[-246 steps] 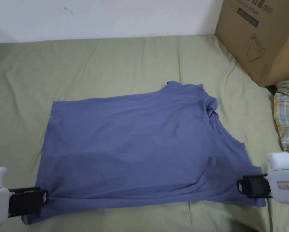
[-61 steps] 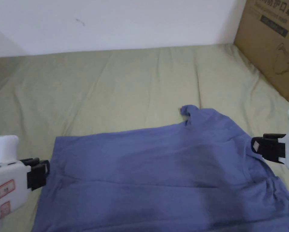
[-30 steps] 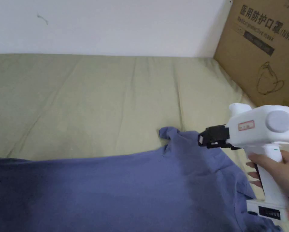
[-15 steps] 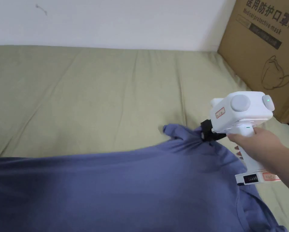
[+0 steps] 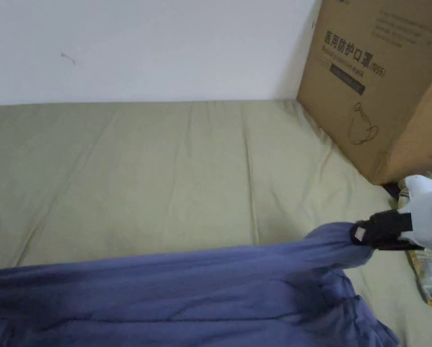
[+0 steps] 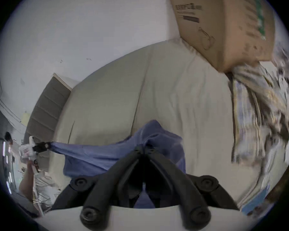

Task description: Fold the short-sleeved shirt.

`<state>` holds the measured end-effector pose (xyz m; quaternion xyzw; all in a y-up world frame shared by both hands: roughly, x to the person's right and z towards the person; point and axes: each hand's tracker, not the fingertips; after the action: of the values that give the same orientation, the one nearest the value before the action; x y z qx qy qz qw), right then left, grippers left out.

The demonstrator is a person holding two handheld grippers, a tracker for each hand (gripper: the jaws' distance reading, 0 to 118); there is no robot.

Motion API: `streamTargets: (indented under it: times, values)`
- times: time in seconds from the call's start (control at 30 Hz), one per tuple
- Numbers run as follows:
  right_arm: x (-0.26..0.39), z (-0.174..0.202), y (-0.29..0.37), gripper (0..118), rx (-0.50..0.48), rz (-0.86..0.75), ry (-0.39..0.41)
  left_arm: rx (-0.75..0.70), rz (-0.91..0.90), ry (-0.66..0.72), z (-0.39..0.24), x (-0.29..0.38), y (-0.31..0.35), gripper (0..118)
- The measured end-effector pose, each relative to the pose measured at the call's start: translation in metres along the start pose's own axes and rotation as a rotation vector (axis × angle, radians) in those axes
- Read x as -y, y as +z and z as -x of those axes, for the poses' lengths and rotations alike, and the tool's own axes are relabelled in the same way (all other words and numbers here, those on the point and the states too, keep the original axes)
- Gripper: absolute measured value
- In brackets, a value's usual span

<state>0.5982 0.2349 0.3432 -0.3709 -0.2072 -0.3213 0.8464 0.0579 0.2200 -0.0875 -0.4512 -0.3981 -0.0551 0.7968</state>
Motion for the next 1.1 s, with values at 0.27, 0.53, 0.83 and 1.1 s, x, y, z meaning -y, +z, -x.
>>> streamTargets:
  times: [0.27, 0.53, 0.83, 1.1]
  values:
    - [0.126, -0.039, -0.009, 0, 0.041, 0.088, -0.132, 0.003, 0.114, 0.026, 0.003, 0.111, 0.006, 2]
    - [0.136, -0.019, -0.013, 88, 0.277, 0.028, -0.044, -0.069, 0.073, 0.029, 0.005, 0.128, 0.002, 101]
    - [0.121, 0.104, 0.016, 97, 0.324, -0.23, 0.232, -0.309, -0.224, -0.073, -0.082, 0.101, 0.048, 108]
    - [0.114, 0.158, -0.028, 18, 0.313, -0.239, 0.289, -0.303, -0.251, -0.041, -0.122, 0.094, 0.021, 0]
